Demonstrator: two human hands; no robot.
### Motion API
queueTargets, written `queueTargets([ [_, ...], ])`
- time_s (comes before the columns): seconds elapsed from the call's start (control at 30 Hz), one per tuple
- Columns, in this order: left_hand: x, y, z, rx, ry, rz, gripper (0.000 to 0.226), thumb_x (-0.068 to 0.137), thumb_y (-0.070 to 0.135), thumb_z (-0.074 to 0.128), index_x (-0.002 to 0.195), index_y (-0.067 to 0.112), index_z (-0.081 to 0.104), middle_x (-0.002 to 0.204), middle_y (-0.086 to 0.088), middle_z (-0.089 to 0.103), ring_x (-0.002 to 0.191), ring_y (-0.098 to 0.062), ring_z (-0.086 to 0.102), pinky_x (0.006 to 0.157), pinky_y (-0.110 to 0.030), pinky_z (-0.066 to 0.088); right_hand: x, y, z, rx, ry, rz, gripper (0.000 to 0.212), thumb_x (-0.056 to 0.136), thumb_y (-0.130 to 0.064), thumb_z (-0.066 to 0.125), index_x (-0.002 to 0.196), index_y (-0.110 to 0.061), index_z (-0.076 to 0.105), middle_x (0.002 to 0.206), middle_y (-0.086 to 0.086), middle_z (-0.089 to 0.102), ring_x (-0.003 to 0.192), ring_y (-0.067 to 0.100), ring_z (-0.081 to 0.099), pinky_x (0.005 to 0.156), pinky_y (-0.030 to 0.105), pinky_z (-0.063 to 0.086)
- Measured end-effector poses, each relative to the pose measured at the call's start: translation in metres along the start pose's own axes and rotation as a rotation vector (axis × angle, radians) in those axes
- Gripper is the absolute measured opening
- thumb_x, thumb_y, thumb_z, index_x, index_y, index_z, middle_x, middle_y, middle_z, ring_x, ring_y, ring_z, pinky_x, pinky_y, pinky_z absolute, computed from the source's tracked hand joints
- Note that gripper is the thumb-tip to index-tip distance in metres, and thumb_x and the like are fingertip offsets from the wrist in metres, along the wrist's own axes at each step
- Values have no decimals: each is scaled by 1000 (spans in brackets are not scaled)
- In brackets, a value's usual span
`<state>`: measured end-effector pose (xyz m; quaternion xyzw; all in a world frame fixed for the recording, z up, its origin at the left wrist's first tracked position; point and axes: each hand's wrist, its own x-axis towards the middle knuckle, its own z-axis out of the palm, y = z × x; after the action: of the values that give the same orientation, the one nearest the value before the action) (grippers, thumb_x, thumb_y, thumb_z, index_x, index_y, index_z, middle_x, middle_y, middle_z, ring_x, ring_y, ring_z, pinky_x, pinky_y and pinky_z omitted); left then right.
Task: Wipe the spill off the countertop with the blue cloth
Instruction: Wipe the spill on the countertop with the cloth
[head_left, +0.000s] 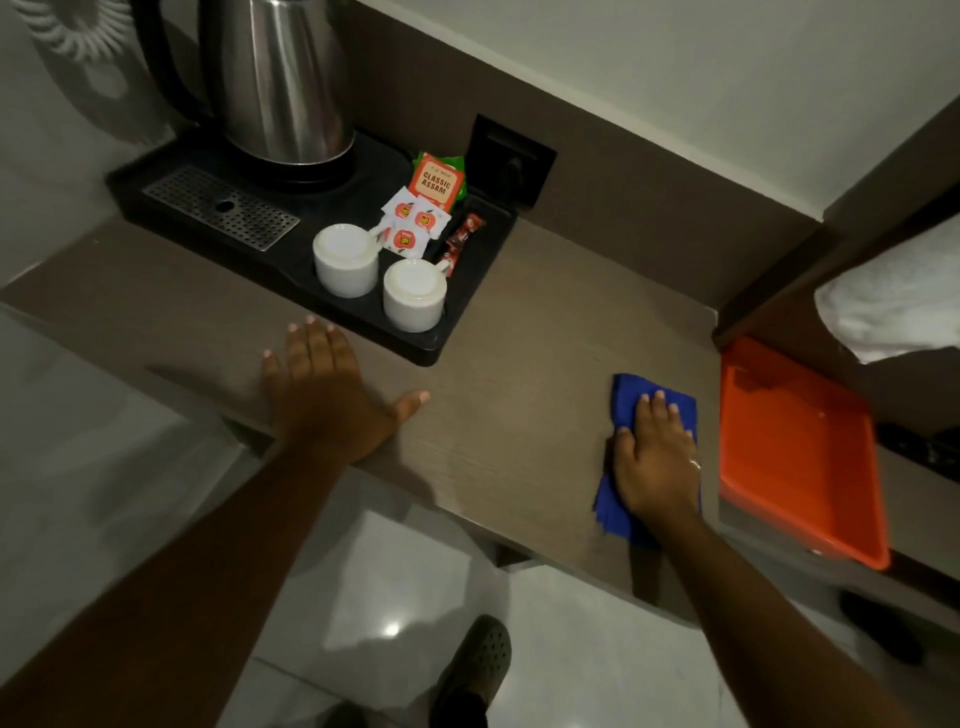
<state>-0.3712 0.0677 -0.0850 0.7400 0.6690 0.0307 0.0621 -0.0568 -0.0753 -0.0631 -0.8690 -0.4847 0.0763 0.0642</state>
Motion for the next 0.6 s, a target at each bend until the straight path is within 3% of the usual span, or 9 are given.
queueTargets([
  [0.1, 0, 0, 3, -13, 22, 10, 141, 54, 104, 18, 149, 0, 26, 158, -26, 27, 145, -43, 24, 113, -62, 22, 19, -40, 9, 22, 18, 262, 62, 98, -34, 27, 150, -4, 12, 161, 17, 9, 147, 34, 7, 119, 51, 9],
  [0.17, 0, 0, 5, -16, 17, 17, 141, 55, 104, 16, 149, 0, 25, 158, -26, 25, 145, -43, 22, 114, -62, 20, 20, -84, 19, 42, 1, 329, 64, 97, -34, 27, 150, -1, 9, 160, 20, 6, 147, 36, 4, 119, 51, 5],
  [0.27, 1, 1, 9, -10, 17, 27, 139, 58, 103, 14, 150, 0, 22, 160, -27, 21, 146, -43, 19, 114, -64, 17, -5, -148, 43, 26, 17, 130, 66, 97, -38, 26, 150, -2, 8, 160, 21, 4, 147, 36, 2, 119, 52, 3],
  [0.37, -3, 1, 11, -17, 68, 58, 134, 63, 98, 20, 148, -5, 25, 157, -31, 24, 144, -46, 22, 113, -65, 20, -40, -170, 58, 39, -31, -164, 67, 96, -45, 18, 151, -9, 3, 161, 14, -2, 148, 30, -5, 119, 48, -3],
  [0.5, -8, 0, 11, -45, 110, 72, 128, 66, 93, 30, 145, -8, 29, 155, -33, 26, 144, -48, 23, 113, -65, 19, -53, -111, 42, 48, -108, -454, 65, 95, -49, 26, 152, -22, 9, 162, 1, 3, 148, 16, -4, 120, 41, -2],
  [0.6, -6, -1, 9, -31, 62, 70, 133, 64, 98, 22, 146, -6, 28, 156, -32, 25, 143, -47, 23, 112, -66, 20, -51, -28, 21, 30, -65, -346, 62, 96, -46, 32, 151, -24, 13, 161, -1, 10, 147, 15, 2, 120, 41, 3],
])
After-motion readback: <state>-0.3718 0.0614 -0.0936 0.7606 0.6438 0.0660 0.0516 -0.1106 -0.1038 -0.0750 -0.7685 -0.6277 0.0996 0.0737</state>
